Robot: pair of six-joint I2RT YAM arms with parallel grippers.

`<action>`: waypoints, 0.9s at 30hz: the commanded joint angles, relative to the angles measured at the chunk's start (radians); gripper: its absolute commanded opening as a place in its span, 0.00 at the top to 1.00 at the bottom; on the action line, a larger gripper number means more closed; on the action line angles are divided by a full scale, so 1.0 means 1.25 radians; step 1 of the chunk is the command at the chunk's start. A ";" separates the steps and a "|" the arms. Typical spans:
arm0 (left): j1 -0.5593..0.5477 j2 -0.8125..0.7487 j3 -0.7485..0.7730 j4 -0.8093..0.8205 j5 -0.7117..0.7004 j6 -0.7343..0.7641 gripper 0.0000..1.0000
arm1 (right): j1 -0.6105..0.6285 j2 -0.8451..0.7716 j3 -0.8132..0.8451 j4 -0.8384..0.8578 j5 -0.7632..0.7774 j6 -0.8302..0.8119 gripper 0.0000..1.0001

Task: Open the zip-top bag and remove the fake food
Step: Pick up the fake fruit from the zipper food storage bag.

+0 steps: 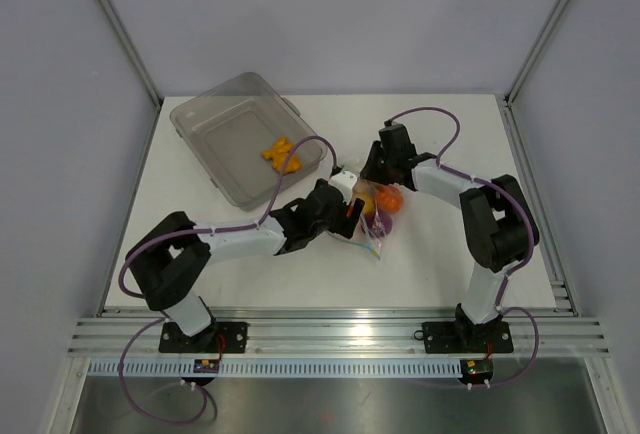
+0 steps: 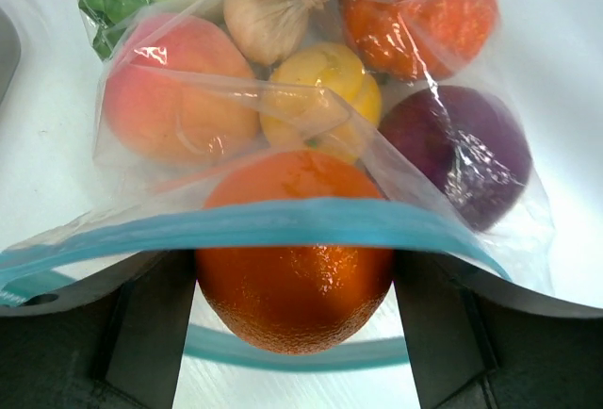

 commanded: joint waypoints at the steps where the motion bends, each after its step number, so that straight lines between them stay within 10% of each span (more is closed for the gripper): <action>1: 0.001 -0.063 0.021 -0.021 0.054 0.000 0.43 | -0.014 -0.031 -0.022 -0.038 0.074 0.013 0.67; 27: 0.038 -0.194 0.070 -0.270 0.021 -0.018 0.42 | -0.061 -0.127 -0.093 -0.047 0.226 0.086 0.62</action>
